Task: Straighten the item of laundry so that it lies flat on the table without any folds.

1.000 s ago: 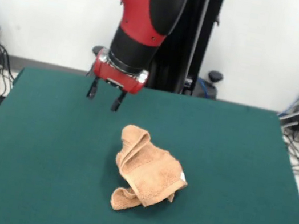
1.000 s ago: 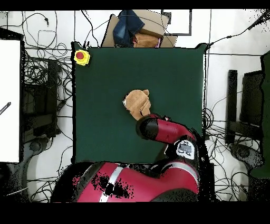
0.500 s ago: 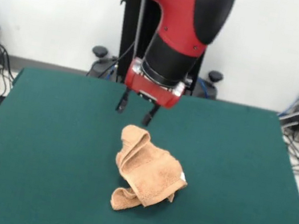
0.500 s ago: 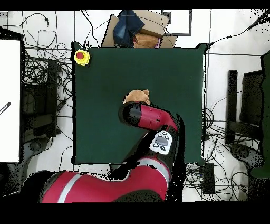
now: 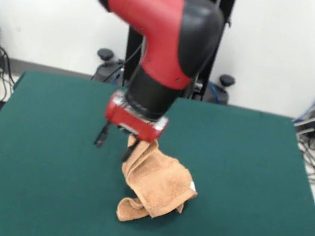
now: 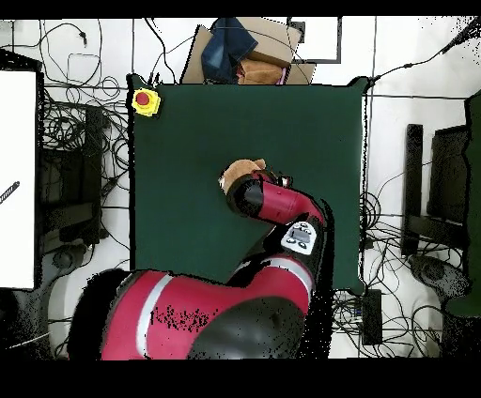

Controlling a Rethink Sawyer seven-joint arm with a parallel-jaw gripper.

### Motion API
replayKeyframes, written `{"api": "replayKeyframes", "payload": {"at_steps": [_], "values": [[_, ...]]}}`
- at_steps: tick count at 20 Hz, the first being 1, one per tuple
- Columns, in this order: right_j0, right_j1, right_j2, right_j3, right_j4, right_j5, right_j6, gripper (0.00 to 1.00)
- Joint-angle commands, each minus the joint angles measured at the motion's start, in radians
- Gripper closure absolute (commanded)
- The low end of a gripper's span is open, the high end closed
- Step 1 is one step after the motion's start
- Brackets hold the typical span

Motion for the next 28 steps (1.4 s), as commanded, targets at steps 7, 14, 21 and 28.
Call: {"api": "replayKeyframes", "payload": {"at_steps": [7,14,21,28], "values": [[-0.005,0.119,0.05,-0.07,0.078,-0.031,0.204,0.0],[0.107,0.141,-0.027,-0.13,0.216,0.118,0.273,0.0],[0.139,0.081,-0.036,-0.088,0.259,0.191,0.267,0.0],[0.118,0.004,-0.003,0.053,0.186,0.183,0.194,0.0]]}}
